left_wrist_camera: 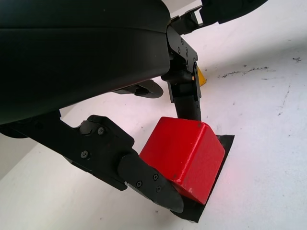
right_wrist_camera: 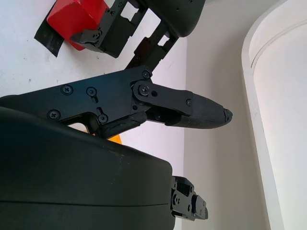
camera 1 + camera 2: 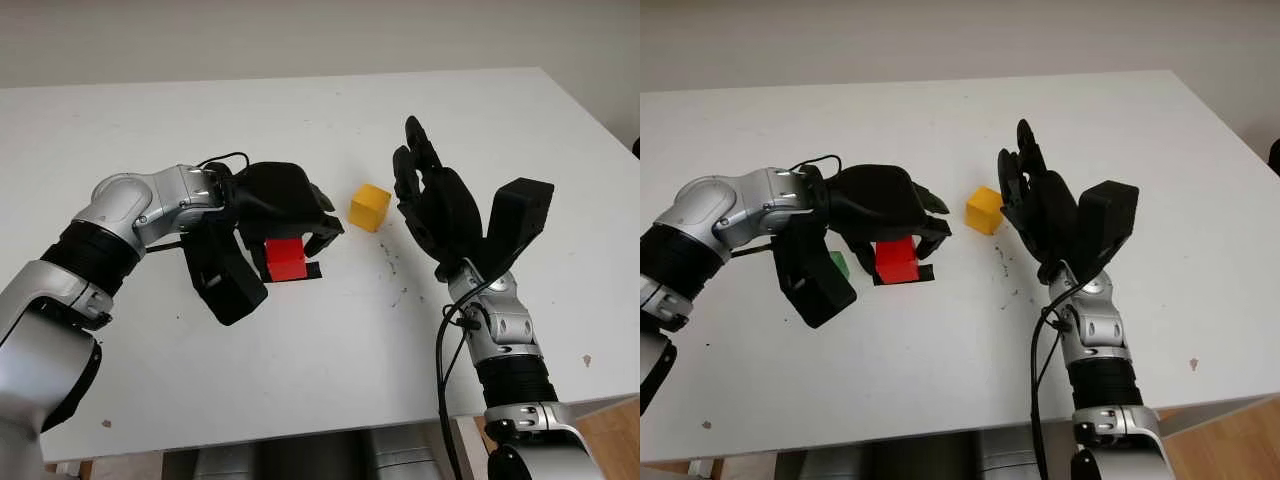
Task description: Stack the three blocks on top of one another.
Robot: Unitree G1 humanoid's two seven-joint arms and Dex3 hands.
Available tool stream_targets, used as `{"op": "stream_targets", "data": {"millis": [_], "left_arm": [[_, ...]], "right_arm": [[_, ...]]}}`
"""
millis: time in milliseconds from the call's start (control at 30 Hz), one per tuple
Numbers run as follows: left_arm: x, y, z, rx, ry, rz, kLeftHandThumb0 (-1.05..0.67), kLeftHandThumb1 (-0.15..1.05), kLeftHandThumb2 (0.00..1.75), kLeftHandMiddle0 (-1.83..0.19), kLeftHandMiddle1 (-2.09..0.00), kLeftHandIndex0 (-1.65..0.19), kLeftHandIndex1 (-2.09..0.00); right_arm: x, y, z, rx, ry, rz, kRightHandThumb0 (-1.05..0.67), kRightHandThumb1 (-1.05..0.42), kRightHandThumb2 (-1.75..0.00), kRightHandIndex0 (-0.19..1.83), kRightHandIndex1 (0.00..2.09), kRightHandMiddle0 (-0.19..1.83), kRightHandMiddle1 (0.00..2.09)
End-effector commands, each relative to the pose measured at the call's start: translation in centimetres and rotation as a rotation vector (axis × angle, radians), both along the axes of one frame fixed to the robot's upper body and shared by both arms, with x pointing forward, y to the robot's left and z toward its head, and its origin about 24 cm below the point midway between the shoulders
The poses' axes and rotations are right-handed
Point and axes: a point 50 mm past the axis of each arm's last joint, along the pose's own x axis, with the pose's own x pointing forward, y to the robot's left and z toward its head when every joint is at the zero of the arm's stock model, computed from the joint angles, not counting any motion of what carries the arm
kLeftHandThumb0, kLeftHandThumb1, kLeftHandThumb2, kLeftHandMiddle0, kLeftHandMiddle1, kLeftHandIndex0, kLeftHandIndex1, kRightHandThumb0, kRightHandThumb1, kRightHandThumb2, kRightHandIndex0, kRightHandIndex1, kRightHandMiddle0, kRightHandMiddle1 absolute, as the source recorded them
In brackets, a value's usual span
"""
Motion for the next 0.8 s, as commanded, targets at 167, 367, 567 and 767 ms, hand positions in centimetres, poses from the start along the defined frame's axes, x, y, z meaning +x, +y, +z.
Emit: {"op": "stream_targets", "data": {"millis": [167, 367, 567, 767], "left_arm": [[-0.12, 0.05, -0.31, 0.0, 0.013, -0.008, -0.42, 0.8, 0.05, -0.37, -0.09, -0.54, -1.45], [-0.18, 0.08, -0.62, 0.024, -0.012, -0.014, -0.51, 0.83, 0.06, -0.3, -0.05, -0.44, -1.34], [-0.17, 0.05, -0.47, 0.036, 0.014, 0.001, -0.74, 0.88, 0.05, -0.01, -0.03, -0.21, -0.17], [-0.3, 0.07, -0.3, 0.024, 0.041, -0.007, -0.76, 0.88, 0.05, 0.1, -0.02, -0.01, -0.01]], "right_arm": [[-0.11, 0.18, 0.65, 0.003, -0.032, 0.003, -0.65, -1.05, -0.6, -0.19, 0.0, -0.19, 0.0], [-0.23, 0.25, 0.62, 0.008, -0.031, 0.003, -0.65, -1.05, -0.62, -0.19, 0.0, -0.19, 0.0], [-0.35, 0.26, 0.63, 0.015, -0.032, 0.002, -0.64, -1.05, -0.62, -0.19, 0.0, -0.19, 0.0], [-0.36, 0.3, 0.61, 0.007, -0.032, 0.003, -0.64, -1.05, -0.62, -0.19, 0.0, -0.19, 0.0]]}}
